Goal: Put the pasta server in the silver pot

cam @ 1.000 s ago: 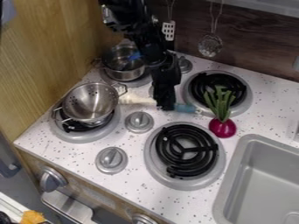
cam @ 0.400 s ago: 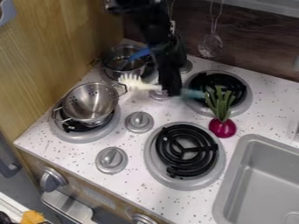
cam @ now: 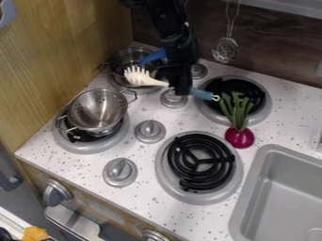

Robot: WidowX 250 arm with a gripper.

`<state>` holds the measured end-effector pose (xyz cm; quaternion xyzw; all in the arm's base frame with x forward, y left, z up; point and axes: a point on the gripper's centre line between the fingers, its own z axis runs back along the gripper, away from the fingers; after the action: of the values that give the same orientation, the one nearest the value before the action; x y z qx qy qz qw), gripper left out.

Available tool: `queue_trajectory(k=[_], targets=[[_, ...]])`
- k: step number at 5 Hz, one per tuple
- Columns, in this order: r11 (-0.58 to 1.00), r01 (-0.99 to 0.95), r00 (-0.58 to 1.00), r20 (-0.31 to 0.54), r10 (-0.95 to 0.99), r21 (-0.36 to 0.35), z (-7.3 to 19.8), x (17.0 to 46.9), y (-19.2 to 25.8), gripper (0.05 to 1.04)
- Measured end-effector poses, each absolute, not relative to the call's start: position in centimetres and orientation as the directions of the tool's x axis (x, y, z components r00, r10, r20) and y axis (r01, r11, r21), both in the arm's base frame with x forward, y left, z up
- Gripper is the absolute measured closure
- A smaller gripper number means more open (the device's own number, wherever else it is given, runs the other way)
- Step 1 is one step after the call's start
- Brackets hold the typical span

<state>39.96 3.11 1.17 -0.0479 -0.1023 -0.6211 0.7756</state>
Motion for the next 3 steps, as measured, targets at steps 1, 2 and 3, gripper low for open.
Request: queue_trajectory(k=[1, 2, 3], targets=[[0.282, 0.959, 0.270, 0.194, -0.943, 0.034, 1.7, 39.3, 3.7, 0.858], [0.385, 0.922, 0.370, 0.206, -0.906, 0.038, 2.5, 38.4, 4.4, 0.858], [0.477, 0.873, 0.446, 0.230, -0.865, 0.099, 3.7, 37.7, 4.7, 0.858]])
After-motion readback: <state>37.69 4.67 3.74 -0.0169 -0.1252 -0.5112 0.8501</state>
